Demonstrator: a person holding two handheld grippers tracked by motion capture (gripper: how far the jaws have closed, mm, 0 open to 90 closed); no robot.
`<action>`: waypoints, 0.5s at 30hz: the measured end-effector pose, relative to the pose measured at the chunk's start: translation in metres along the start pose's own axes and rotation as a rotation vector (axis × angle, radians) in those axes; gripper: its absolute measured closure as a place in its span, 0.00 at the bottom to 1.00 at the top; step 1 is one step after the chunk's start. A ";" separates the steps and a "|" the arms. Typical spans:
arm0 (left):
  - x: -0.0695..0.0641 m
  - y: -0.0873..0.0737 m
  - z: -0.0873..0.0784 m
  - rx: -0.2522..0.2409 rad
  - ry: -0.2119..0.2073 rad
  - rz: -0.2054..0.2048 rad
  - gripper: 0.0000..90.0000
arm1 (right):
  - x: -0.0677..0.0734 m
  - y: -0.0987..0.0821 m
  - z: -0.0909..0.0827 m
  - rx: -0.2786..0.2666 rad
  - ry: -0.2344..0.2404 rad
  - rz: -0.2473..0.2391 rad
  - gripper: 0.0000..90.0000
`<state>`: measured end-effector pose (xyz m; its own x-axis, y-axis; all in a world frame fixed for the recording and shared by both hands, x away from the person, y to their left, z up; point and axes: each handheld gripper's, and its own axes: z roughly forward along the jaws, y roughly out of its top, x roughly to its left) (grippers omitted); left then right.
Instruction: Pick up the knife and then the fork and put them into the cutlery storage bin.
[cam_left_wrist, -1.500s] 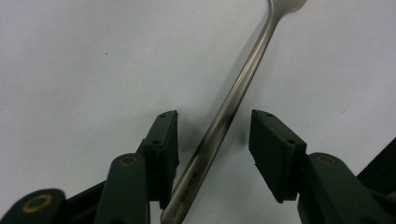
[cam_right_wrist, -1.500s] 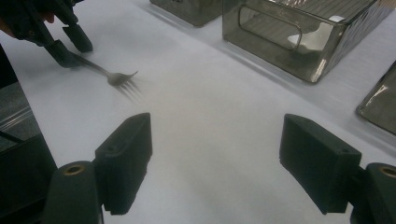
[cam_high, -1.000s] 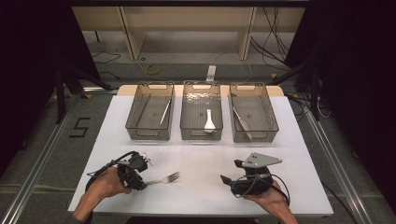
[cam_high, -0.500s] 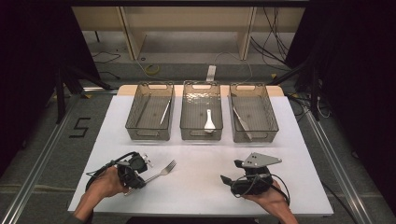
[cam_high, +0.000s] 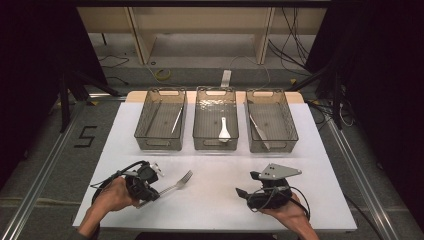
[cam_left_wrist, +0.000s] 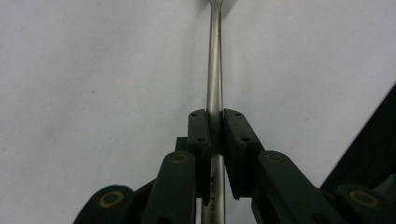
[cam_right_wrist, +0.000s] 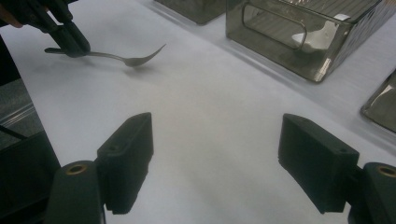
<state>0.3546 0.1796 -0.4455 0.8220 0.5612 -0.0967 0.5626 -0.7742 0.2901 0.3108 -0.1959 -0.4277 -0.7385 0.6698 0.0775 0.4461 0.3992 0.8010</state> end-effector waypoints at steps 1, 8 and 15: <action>-0.001 0.001 -0.002 -0.010 -0.001 0.000 0.91 | 0.000 0.000 0.000 0.001 0.001 -0.001 0.31; -0.015 0.015 -0.007 -0.029 -0.050 0.042 0.90 | 0.010 0.006 0.001 -0.029 0.029 -0.030 0.31; -0.029 0.036 -0.003 -0.020 -0.100 0.084 0.90 | 0.036 0.013 0.009 -0.030 0.080 -0.127 0.31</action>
<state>0.3508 0.1357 -0.4295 0.8714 0.4618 -0.1653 0.4904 -0.8108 0.3197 0.2946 -0.1606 -0.4199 -0.8264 0.5627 0.0202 0.3318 0.4576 0.8249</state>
